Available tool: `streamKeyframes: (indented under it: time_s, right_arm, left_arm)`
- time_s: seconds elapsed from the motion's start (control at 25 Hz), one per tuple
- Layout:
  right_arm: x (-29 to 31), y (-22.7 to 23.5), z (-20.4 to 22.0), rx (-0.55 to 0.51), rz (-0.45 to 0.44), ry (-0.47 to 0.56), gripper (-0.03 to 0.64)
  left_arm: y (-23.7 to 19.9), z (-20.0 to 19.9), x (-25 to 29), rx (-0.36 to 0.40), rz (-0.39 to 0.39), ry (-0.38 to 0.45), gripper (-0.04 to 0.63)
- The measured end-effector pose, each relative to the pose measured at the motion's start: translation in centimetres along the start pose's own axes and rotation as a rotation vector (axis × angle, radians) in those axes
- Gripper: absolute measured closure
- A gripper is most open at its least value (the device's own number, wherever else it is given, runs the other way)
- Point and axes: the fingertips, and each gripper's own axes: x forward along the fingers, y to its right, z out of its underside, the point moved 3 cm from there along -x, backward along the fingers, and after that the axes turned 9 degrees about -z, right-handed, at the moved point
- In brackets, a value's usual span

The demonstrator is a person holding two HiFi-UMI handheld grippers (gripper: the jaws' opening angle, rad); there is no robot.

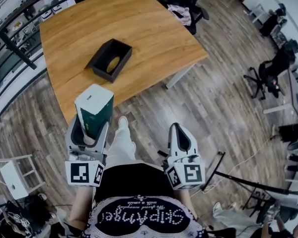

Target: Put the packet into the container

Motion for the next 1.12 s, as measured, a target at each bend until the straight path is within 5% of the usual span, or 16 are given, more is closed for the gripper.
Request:
streamKeyframes:
  time_s: [0.44,1.12]
  right_arm:
    - [4.6,1.3,-0.4,0.009,-0.003,-0.03,0.583]
    - [20.9,4.2,-5.7,-0.012,-0.055,-0.067,0.583]
  left_arm:
    - [-1.6,0.3,4.5,-0.018,-0.006,-0.009,0.221]
    - [-7.7,-1.7,18.5,-0.073,-0.058,-0.034,0.222]
